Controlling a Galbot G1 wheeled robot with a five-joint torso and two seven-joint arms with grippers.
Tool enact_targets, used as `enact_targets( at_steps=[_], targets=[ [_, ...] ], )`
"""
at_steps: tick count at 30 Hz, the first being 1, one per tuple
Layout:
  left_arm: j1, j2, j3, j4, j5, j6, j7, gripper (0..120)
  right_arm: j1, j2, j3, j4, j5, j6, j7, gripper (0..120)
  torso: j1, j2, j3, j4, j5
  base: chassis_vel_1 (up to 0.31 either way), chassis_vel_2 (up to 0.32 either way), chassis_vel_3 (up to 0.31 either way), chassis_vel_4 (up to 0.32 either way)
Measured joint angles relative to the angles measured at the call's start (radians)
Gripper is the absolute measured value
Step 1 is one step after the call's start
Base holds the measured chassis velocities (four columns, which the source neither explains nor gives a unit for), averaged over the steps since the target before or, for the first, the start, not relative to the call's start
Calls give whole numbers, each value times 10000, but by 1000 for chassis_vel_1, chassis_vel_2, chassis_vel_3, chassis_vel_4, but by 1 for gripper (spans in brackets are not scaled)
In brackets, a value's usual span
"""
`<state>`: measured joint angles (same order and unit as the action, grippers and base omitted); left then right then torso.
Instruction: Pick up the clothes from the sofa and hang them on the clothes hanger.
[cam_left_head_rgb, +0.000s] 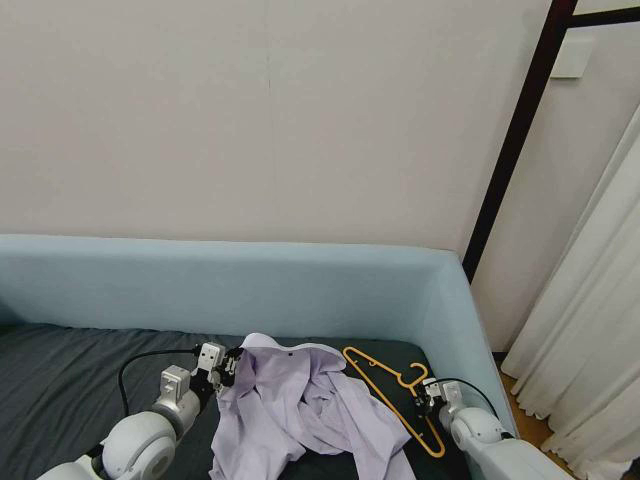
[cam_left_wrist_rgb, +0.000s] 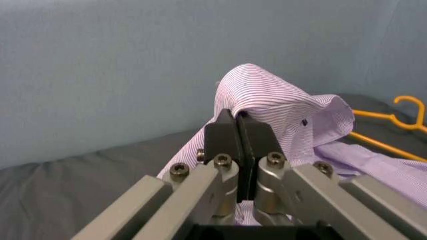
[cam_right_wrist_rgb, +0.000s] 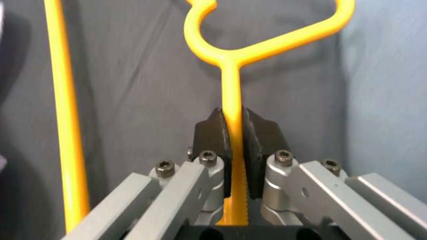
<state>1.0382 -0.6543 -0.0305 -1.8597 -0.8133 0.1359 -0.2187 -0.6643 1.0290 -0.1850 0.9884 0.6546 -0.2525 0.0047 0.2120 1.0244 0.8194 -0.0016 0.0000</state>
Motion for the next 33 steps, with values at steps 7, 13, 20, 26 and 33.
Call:
enact_targets(
  at_steps=[7,13,20,26,33],
  targets=[
    [-30,3,-6,8,-154,51,-14,0,-263,-553,323,1393,-730,910,751,5,0,0,-1,2,0,0,0,0,0],
    [-132,-9,47,55,-363,153,-79,0,-637,-1173,806,2493,-2565,2230,1179,5,0,0,-1,1,-1,0,0,0,0],
    [-231,76,22,5,-782,266,-252,0,-1417,-1928,1092,3867,-3780,3102,1496,5,0,1,-2,-1,0,0,0,0,0],
    [-272,123,-81,-160,-1130,366,-392,0,-2258,-2219,1521,5037,-5129,3766,1721,5,0,0,-2,2,-1,0,0,0,0],
    [-264,120,-218,-449,-1592,592,-674,0,-3203,-2468,1783,6209,-6940,4578,1888,5,0,1,-2,0,-1,0,0,0,0]
  ],
)
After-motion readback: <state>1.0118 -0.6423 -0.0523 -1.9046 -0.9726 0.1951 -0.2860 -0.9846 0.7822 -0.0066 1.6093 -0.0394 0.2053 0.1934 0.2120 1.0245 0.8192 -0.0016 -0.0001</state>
